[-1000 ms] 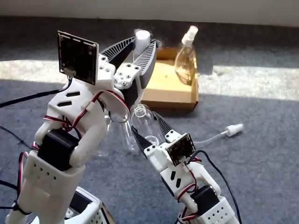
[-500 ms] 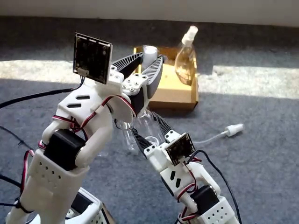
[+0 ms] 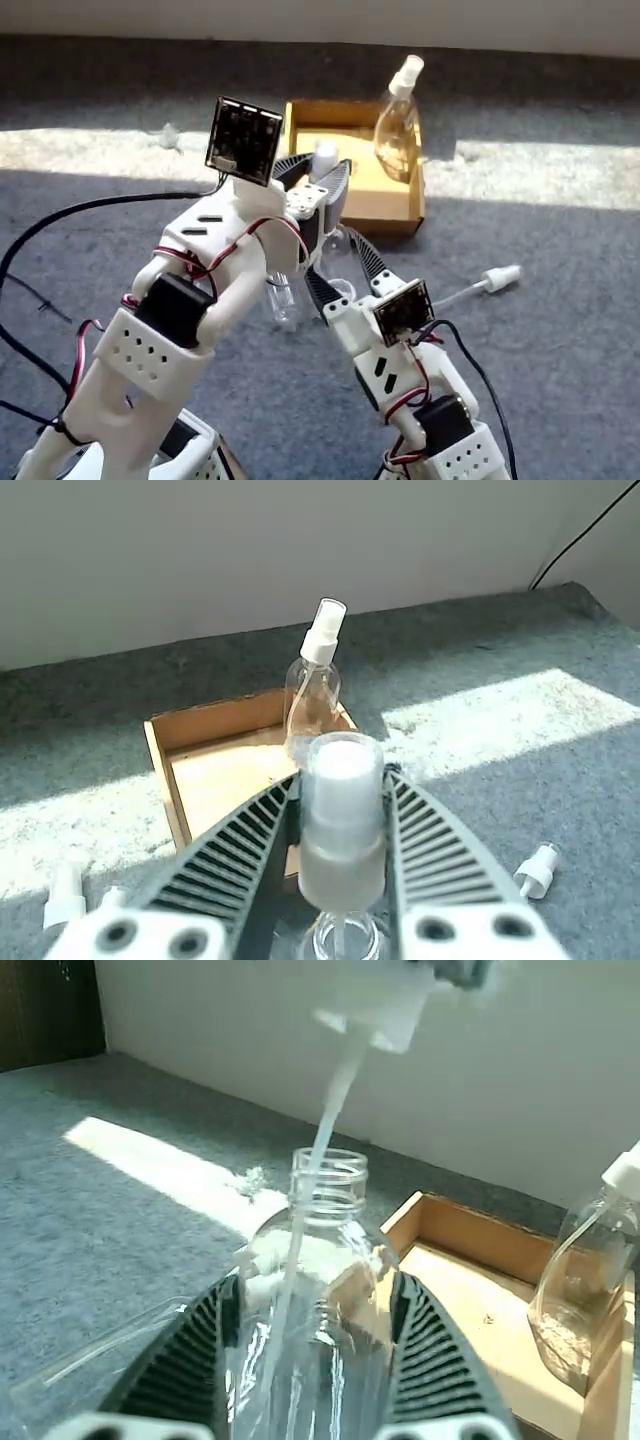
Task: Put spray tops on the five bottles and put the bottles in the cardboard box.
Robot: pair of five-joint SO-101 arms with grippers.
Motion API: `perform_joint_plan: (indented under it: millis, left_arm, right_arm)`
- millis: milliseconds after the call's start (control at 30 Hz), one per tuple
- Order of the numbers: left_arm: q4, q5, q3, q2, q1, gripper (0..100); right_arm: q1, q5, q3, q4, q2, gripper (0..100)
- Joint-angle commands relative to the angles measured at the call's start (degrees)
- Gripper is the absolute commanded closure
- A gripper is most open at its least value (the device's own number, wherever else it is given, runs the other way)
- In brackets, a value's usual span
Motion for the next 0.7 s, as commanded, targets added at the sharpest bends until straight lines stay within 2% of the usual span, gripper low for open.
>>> perform_joint_plan:
  millis: [0, 433, 667]
  left_arm:
    - [-1.41, 0.88, 1.36, -0.40, -0.66, 93]
    - [-1.23, 1.05, 7.25, -0.57, 3.47, 93]
    - [1.05, 0.97, 7.43, -8.48, 5.32, 93]
  right_arm:
    - [0.92, -0.53, 0.57, -2.77, -0.48, 99.5]
    - [1.54, -0.44, 0.57, -2.77, -0.48, 99.5]
    - [3.47, -0.44, 0.31, -2.86, -0.48, 99.5]
